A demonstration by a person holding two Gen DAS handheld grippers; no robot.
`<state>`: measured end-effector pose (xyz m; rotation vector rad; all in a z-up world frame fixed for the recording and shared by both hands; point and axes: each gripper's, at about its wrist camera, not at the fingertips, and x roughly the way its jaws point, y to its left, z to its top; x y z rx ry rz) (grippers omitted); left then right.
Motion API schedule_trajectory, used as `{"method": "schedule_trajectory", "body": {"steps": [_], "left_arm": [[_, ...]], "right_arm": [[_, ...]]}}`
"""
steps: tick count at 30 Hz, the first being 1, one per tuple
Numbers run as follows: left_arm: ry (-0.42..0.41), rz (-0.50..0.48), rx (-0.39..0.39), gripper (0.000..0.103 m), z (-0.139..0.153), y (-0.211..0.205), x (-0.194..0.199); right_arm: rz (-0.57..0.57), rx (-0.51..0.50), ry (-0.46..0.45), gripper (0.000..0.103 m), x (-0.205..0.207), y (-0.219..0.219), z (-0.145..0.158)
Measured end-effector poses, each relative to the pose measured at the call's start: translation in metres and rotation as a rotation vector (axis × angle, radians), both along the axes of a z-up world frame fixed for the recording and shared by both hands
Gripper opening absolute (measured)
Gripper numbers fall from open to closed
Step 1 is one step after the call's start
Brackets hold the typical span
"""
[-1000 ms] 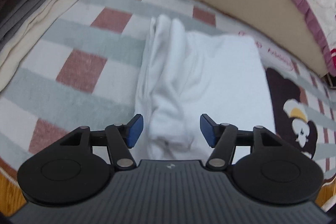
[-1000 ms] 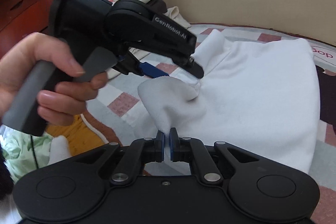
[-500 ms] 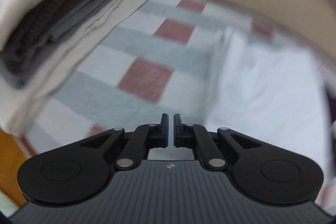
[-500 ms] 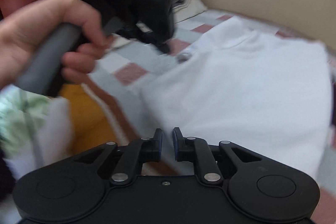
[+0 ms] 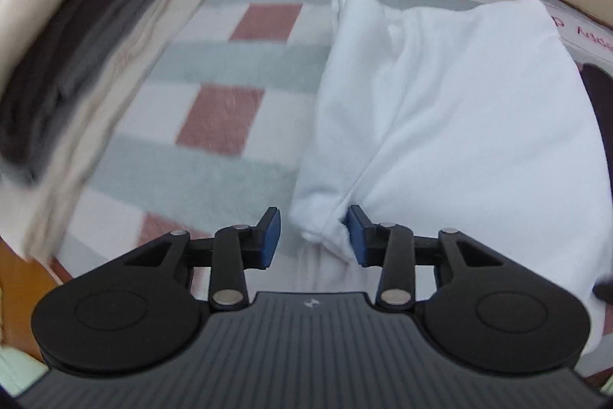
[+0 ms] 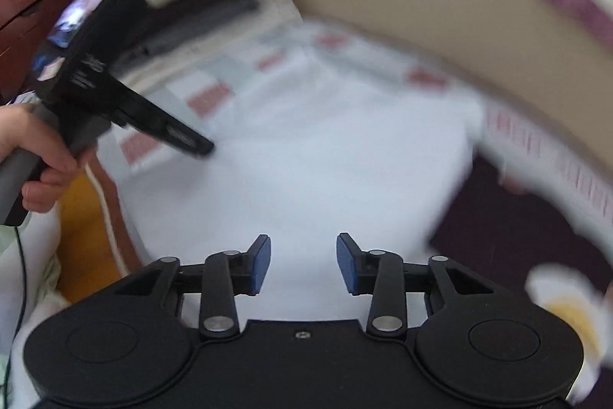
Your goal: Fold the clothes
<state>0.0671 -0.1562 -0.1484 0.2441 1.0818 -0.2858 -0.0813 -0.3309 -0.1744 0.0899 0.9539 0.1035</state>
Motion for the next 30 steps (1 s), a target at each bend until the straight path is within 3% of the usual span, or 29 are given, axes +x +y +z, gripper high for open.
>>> {"method": "schedule_trajectory", "body": {"steps": [2, 3, 6, 10, 12, 15, 18, 20, 22, 23, 24, 26, 27, 30], "left_arm": [[0.011, 0.025, -0.003, 0.042, 0.000, 0.005, 0.005], [0.009, 0.024, 0.012, 0.042, 0.002, 0.007, 0.006], [-0.012, 0.033, 0.074, 0.043, 0.012, 0.005, 0.008], [-0.072, 0.059, 0.070, 0.039, 0.041, 0.003, 0.009], [-0.093, 0.065, -0.038, 0.043, 0.057, 0.008, 0.019], [-0.102, 0.019, -0.159, 0.046, 0.067, -0.005, 0.045], [-0.154, -0.086, -0.093, 0.051, 0.052, -0.042, 0.070], [-0.140, -0.137, -0.039, 0.051, 0.034, -0.061, 0.081], [-0.122, -0.182, 0.024, 0.034, 0.016, -0.076, 0.089], [-0.135, -0.220, 0.062, 0.015, 0.009, -0.083, 0.088], [-0.152, -0.254, 0.095, 0.007, 0.004, -0.088, 0.086], [-0.212, -0.294, 0.137, 0.006, 0.003, -0.093, 0.078], [-0.248, -0.275, 0.135, 0.005, 0.006, -0.092, 0.075], [-0.287, -0.119, 0.030, 0.005, 0.017, -0.073, 0.077]], "right_arm": [[-0.063, 0.038, 0.139, 0.048, -0.001, -0.010, -0.022], [-0.099, 0.062, 0.167, 0.048, -0.006, -0.012, -0.029], [-0.101, 0.148, 0.190, 0.044, -0.021, -0.017, -0.036], [-0.067, 0.162, 0.277, 0.038, -0.027, -0.022, -0.035], [-0.082, 0.250, 0.236, 0.039, -0.026, -0.039, -0.015], [-0.140, 0.407, 0.094, 0.054, -0.026, -0.077, 0.015], [-0.232, 0.430, 0.023, 0.055, 0.010, -0.113, 0.020], [-0.286, 0.391, 0.006, 0.055, 0.039, -0.133, 0.014], [-0.361, 0.308, -0.010, 0.055, 0.060, -0.149, 0.008], [-0.386, 0.324, -0.022, 0.055, 0.062, -0.156, 0.002], [-0.408, 0.357, -0.033, 0.055, 0.065, -0.163, -0.006], [-0.419, 0.472, -0.058, 0.056, 0.066, -0.171, -0.030], [-0.422, 0.507, -0.069, 0.056, 0.066, -0.172, -0.042], [-0.398, 0.496, -0.084, 0.056, 0.063, -0.165, -0.061]]}}
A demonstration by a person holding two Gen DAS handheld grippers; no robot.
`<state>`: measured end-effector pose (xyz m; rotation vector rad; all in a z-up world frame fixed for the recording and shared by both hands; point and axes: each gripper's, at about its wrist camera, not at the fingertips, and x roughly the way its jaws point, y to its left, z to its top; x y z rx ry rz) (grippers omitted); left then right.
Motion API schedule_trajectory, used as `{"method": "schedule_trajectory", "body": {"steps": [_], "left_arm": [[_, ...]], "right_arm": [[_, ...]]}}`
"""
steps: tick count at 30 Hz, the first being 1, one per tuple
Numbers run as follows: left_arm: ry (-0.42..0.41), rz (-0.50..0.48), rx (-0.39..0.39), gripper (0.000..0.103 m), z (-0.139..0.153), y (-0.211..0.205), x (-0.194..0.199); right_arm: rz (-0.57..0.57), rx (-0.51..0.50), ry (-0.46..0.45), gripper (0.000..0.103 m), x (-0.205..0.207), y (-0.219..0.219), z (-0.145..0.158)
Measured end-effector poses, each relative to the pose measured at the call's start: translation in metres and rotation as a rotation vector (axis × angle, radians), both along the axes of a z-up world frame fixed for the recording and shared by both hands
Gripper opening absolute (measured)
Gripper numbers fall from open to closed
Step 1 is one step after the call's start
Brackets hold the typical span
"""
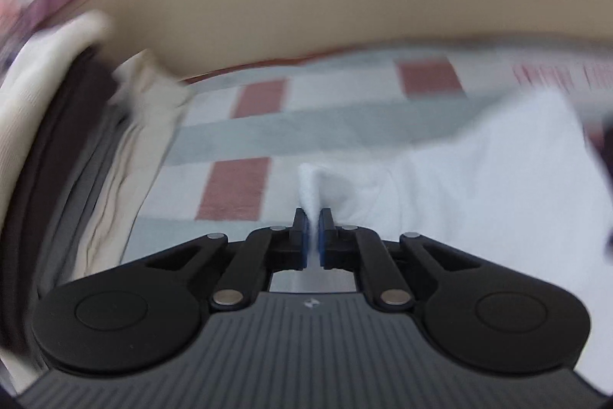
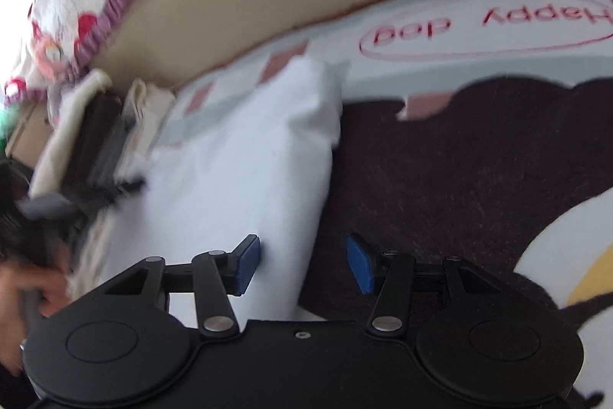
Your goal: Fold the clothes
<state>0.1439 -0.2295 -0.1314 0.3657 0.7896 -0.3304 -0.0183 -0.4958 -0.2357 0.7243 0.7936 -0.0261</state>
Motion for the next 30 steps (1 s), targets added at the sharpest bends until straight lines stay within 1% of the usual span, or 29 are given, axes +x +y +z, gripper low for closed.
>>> {"method": "schedule_trajectory", "body": {"steps": [1, 4, 6, 8, 9, 10, 11, 12, 13, 14, 15, 17, 19, 21, 22, 23, 24, 26, 27, 28, 30], "left_arm": [[0.006, 0.043, -0.035, 0.005, 0.000, 0.006, 0.003], [0.083, 0.111, -0.133, 0.005, -0.010, 0.024, 0.014], [0.144, 0.186, -0.239, 0.006, -0.013, 0.042, 0.022], [0.177, 0.267, -0.363, 0.006, -0.009, 0.060, 0.025], [0.188, 0.278, -0.414, 0.006, -0.006, 0.065, 0.024], [0.187, 0.222, -0.439, 0.006, 0.000, 0.064, 0.018], [0.186, 0.166, -0.464, 0.009, 0.007, 0.062, 0.012], [0.200, 0.101, -0.498, 0.015, 0.013, 0.060, 0.006], [0.242, 0.030, -0.551, 0.021, 0.017, 0.057, 0.000], [0.265, -0.008, -0.595, 0.026, 0.019, 0.054, -0.006], [0.283, -0.045, -0.621, 0.026, 0.020, 0.049, -0.011], [0.292, -0.092, -0.576, 0.026, 0.015, 0.032, -0.016], [0.298, -0.066, -0.437, 0.024, 0.002, 0.013, -0.010], [0.268, -0.011, -0.276, 0.024, -0.014, -0.002, 0.000], [0.250, 0.031, -0.213, 0.023, -0.022, -0.005, 0.006], [0.238, 0.068, -0.178, 0.019, -0.028, -0.005, 0.011], [0.241, 0.097, -0.206, 0.019, -0.030, 0.000, 0.014], [0.236, 0.154, -0.252, 0.018, -0.031, 0.011, 0.019], [0.206, 0.181, -0.249, 0.017, -0.028, 0.014, 0.019], [0.178, 0.205, -0.239, 0.017, -0.024, 0.018, 0.018], [0.130, 0.233, -0.187, 0.017, -0.013, 0.026, 0.009]], "right_arm": [[-0.001, 0.004, -0.026, 0.056, -0.002, 0.000, 0.000], [0.002, 0.021, -0.025, 0.056, -0.001, -0.001, 0.000], [0.007, 0.020, -0.035, 0.056, 0.002, -0.002, -0.004], [0.002, 0.035, -0.050, 0.056, 0.005, -0.005, -0.010], [-0.003, 0.046, -0.058, 0.056, 0.007, -0.007, -0.013], [-0.008, 0.057, -0.069, 0.056, 0.009, -0.010, -0.015], [-0.012, 0.068, -0.077, 0.056, 0.010, -0.012, -0.018], [-0.017, 0.078, -0.077, 0.056, 0.013, -0.013, -0.019], [-0.026, 0.090, -0.066, 0.056, 0.014, -0.014, -0.018], [-0.034, 0.102, -0.054, 0.056, 0.015, -0.015, -0.018], [-0.038, 0.112, -0.042, 0.057, 0.015, -0.014, -0.016], [-0.024, 0.125, -0.038, 0.058, 0.015, -0.012, -0.017], [-0.030, 0.111, -0.056, 0.058, 0.015, -0.009, -0.018], [-0.029, 0.101, -0.083, 0.058, 0.017, -0.008, -0.021], [-0.029, 0.096, -0.101, 0.058, 0.020, -0.008, -0.022], [-0.025, 0.089, -0.120, 0.058, 0.027, -0.009, -0.023], [-0.021, 0.079, -0.132, 0.058, 0.035, -0.011, -0.024], [-0.023, 0.040, -0.137, 0.047, 0.053, -0.013, -0.023], [-0.025, -0.004, -0.126, 0.031, 0.061, -0.013, -0.021], [-0.031, -0.044, -0.126, 0.028, 0.065, -0.013, -0.019], [-0.071, -0.094, -0.173, 0.024, 0.061, -0.014, -0.013]]}}
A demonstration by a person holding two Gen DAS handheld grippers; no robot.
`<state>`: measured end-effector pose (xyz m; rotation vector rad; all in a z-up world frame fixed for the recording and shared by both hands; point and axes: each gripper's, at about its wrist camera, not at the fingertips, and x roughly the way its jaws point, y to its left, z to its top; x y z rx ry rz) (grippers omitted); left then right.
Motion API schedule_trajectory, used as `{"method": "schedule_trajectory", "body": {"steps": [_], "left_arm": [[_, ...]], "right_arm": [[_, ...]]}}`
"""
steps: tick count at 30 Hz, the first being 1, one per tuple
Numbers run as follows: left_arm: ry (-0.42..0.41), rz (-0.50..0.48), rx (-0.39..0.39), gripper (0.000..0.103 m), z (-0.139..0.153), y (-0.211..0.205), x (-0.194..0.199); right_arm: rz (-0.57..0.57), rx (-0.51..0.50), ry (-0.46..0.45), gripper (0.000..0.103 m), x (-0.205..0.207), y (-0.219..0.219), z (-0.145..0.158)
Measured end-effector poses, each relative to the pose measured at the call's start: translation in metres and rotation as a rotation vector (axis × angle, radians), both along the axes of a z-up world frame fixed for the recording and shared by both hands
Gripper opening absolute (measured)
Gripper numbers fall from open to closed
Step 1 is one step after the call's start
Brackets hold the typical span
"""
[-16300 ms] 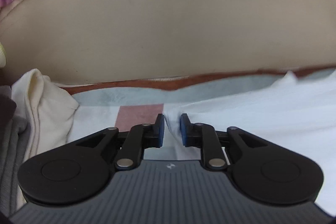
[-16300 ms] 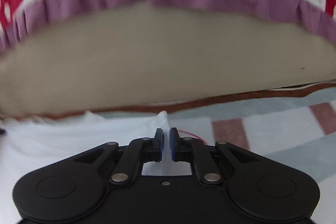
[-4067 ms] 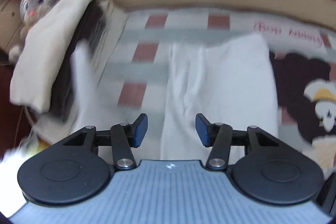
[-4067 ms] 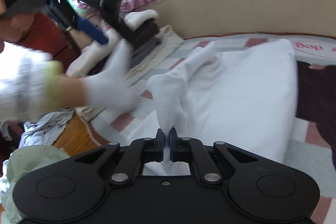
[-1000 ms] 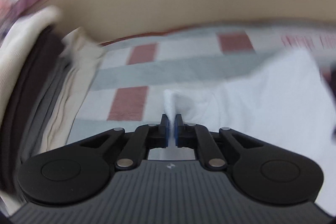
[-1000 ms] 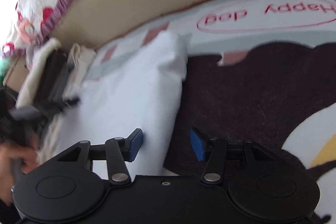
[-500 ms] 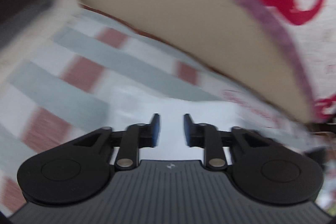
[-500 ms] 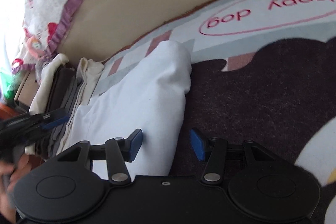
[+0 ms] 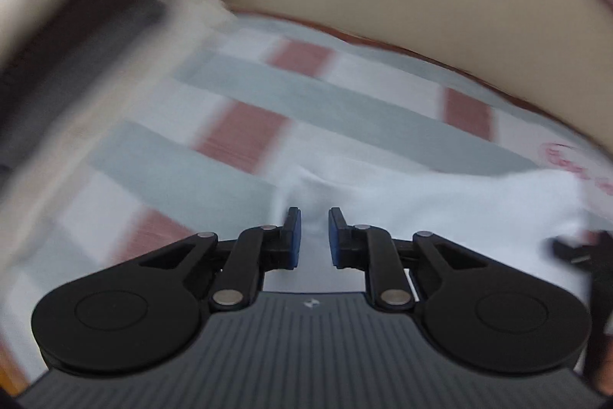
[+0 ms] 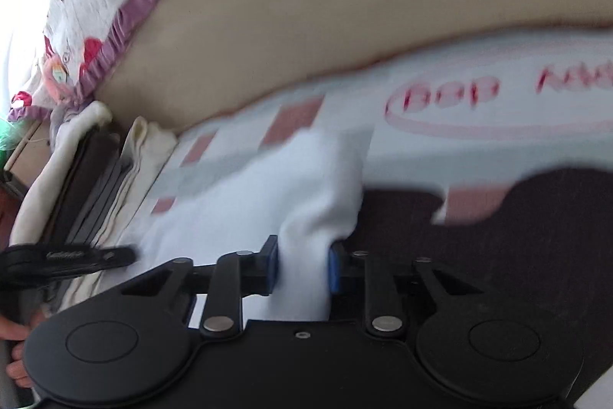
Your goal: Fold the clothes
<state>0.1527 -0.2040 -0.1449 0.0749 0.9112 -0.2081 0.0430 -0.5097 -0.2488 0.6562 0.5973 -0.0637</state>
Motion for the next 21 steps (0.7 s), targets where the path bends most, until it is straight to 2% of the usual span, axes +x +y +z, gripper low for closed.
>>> {"method": "schedule_trajectory", "body": {"steps": [4, 7, 8, 10, 12, 14, 16, 19, 21], "left_arm": [[-0.070, 0.040, 0.100, 0.017, 0.022, 0.015, -0.020], [-0.044, -0.113, 0.018, 0.018, 0.039, 0.018, -0.062], [-0.031, -0.176, -0.006, 0.021, 0.042, 0.018, -0.076], [0.022, -0.260, -0.014, 0.022, 0.039, 0.019, -0.096], [0.104, -0.248, 0.038, 0.022, 0.022, 0.021, -0.097], [0.192, -0.199, 0.117, 0.021, -0.001, 0.028, -0.093], [0.248, -0.223, 0.147, 0.021, -0.017, 0.036, -0.098], [0.249, -0.226, 0.164, 0.022, -0.019, 0.042, -0.103], [0.238, -0.193, 0.228, 0.025, -0.018, 0.045, -0.103]], "right_arm": [[-0.117, 0.028, -0.026, 0.026, -0.015, -0.020, 0.005], [-0.116, 0.112, 0.004, 0.030, -0.023, -0.036, 0.006], [-0.112, 0.139, 0.020, 0.031, -0.026, -0.036, 0.007], [-0.086, 0.209, 0.027, 0.039, -0.034, -0.035, 0.007], [-0.050, 0.287, 0.029, 0.048, -0.042, -0.028, 0.005], [-0.025, 0.336, 0.048, 0.048, -0.050, -0.017, 0.002], [-0.006, 0.318, 0.093, 0.048, -0.055, -0.002, 0.004], [0.032, 0.209, 0.187, 0.049, -0.059, 0.023, 0.011], [0.060, 0.120, 0.253, 0.054, -0.062, 0.041, 0.016]]}}
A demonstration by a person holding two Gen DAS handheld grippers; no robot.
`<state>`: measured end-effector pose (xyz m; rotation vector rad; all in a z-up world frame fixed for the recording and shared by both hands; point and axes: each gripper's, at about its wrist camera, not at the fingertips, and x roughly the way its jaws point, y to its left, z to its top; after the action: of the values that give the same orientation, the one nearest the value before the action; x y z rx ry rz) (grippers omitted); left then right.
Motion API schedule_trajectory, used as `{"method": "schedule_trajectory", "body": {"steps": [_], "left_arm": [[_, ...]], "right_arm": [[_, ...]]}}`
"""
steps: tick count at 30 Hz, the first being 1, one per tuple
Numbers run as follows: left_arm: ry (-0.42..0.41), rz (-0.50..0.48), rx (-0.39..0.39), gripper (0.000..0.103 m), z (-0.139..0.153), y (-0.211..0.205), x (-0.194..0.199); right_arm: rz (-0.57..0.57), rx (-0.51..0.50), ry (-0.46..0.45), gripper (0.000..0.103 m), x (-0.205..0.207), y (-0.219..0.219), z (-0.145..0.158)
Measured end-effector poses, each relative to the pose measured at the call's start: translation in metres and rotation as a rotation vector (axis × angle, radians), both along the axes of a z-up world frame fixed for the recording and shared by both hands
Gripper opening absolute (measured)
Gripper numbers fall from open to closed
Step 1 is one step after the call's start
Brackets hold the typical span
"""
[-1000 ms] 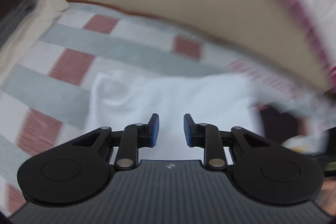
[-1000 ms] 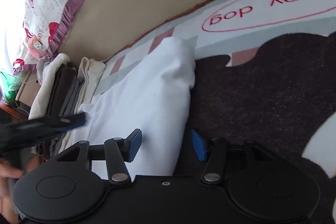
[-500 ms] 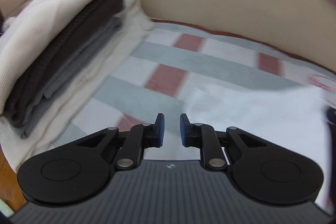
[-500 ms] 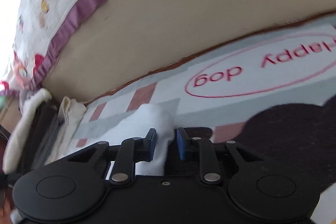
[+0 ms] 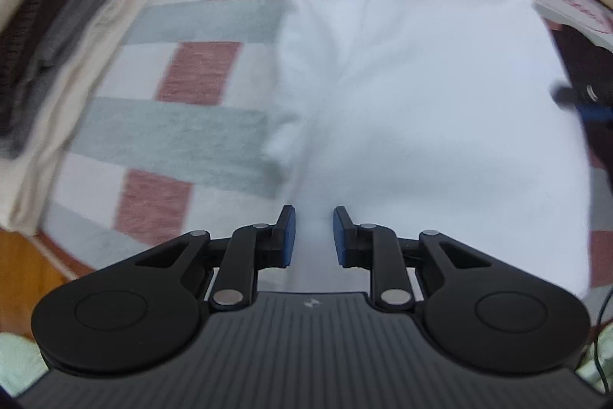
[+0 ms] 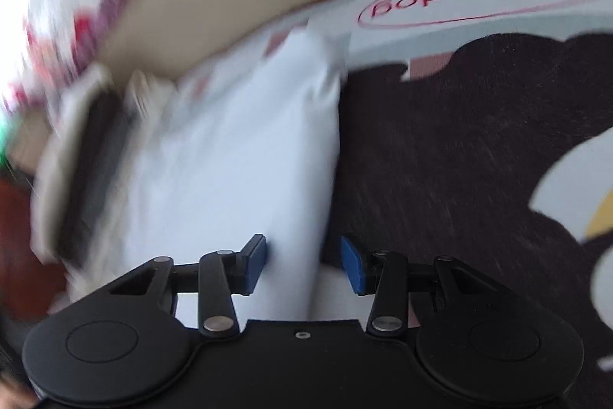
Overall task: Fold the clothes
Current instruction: 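Grasp the folded shirt with the left gripper while the right gripper grasps it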
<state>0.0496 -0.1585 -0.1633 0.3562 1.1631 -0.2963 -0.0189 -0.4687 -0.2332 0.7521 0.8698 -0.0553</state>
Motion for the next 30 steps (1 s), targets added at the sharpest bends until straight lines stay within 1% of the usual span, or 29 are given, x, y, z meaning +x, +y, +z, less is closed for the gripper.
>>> {"method": "schedule_trajectory", "body": {"steps": [1, 2, 3, 5, 6, 9, 10, 12, 13, 14, 15, 17, 18, 20, 21, 22, 23, 25, 27, 29, 30], "left_arm": [[-0.011, 0.010, 0.039, 0.032, -0.002, 0.002, -0.002], [-0.009, 0.026, 0.031, 0.039, -0.002, 0.009, -0.001], [-0.001, 0.050, 0.001, 0.039, 0.000, 0.015, 0.002], [0.000, 0.081, -0.035, 0.039, 0.005, 0.021, 0.006], [-0.026, 0.077, -0.027, 0.036, 0.007, 0.019, 0.007], [-0.147, 0.038, -0.026, 0.037, 0.021, 0.014, 0.001], [-0.185, 0.026, -0.040, 0.037, 0.026, 0.013, -0.001], [-0.236, 0.001, -0.125, 0.037, 0.037, 0.013, -0.004], [-0.250, -0.025, -0.179, 0.037, 0.042, 0.013, -0.007], [-0.266, -0.058, -0.228, 0.037, 0.046, 0.010, -0.011], [-0.294, -0.094, -0.270, 0.037, 0.050, 0.007, -0.015], [-0.390, -0.155, -0.345, 0.037, 0.059, -0.002, -0.028], [-0.421, -0.190, -0.387, 0.041, 0.063, -0.008, -0.035], [-0.424, -0.278, -0.457, 0.042, 0.067, -0.022, -0.045], [-0.402, -0.336, -0.472, 0.044, 0.066, -0.031, -0.049], [-0.379, -0.396, -0.476, 0.046, 0.065, -0.040, -0.054], [-0.361, -0.459, -0.455, 0.048, 0.063, -0.050, -0.061], [-0.370, -0.592, -0.398, 0.048, 0.059, -0.061, -0.079], [-0.376, -0.717, -0.347, 0.051, 0.057, -0.070, -0.095], [-0.345, -0.770, -0.311, 0.054, 0.055, -0.081, -0.099], [-0.353, -0.781, -0.288, 0.059, 0.053, -0.087, -0.103]], "right_arm": [[0.001, 0.010, 0.014, 0.055, -0.005, 0.006, 0.001], [0.002, 0.030, 0.027, 0.055, -0.011, 0.010, 0.001], [0.005, 0.081, 0.039, 0.056, -0.019, 0.013, -0.002], [0.022, 0.191, 0.063, 0.059, -0.032, 0.019, -0.011], [0.033, 0.243, 0.073, 0.059, -0.038, 0.023, -0.015], [0.079, 0.355, 0.099, 0.059, -0.053, 0.037, -0.026], [0.092, 0.377, 0.103, 0.059, -0.055, 0.041, -0.030], [0.113, 0.402, 0.085, 0.061, -0.059, 0.047, -0.033], [0.120, 0.411, 0.072, 0.057, -0.059, 0.049, -0.036], [0.116, 0.411, 0.051, 0.047, -0.058, 0.049, -0.039], [0.111, 0.415, 0.034, 0.021, -0.056, 0.048, -0.043], [0.100, 0.439, 0.020, 0.020, -0.052, 0.045, -0.048], [0.103, 0.444, -0.001, 0.019, -0.052, 0.044, -0.045], [0.122, 0.455, -0.071, 0.019, -0.051, 0.043, -0.030], [0.132, 0.467, -0.110, 0.019, -0.050, 0.042, -0.021], [0.137, 0.484, -0.145, 0.019, -0.049, 0.040, -0.014], [0.131, 0.513, -0.171, 0.018, -0.046, 0.035, -0.009], [0.116, 0.569, -0.219, 0.018, -0.040, 0.025, -0.001], [0.092, 0.614, -0.246, 0.018, -0.038, 0.013, -0.003], [0.075, 0.653, -0.261, 0.018, -0.034, 0.003, -0.008], [0.073, 0.675, -0.263, 0.018, -0.032, 0.001, -0.011]]}}
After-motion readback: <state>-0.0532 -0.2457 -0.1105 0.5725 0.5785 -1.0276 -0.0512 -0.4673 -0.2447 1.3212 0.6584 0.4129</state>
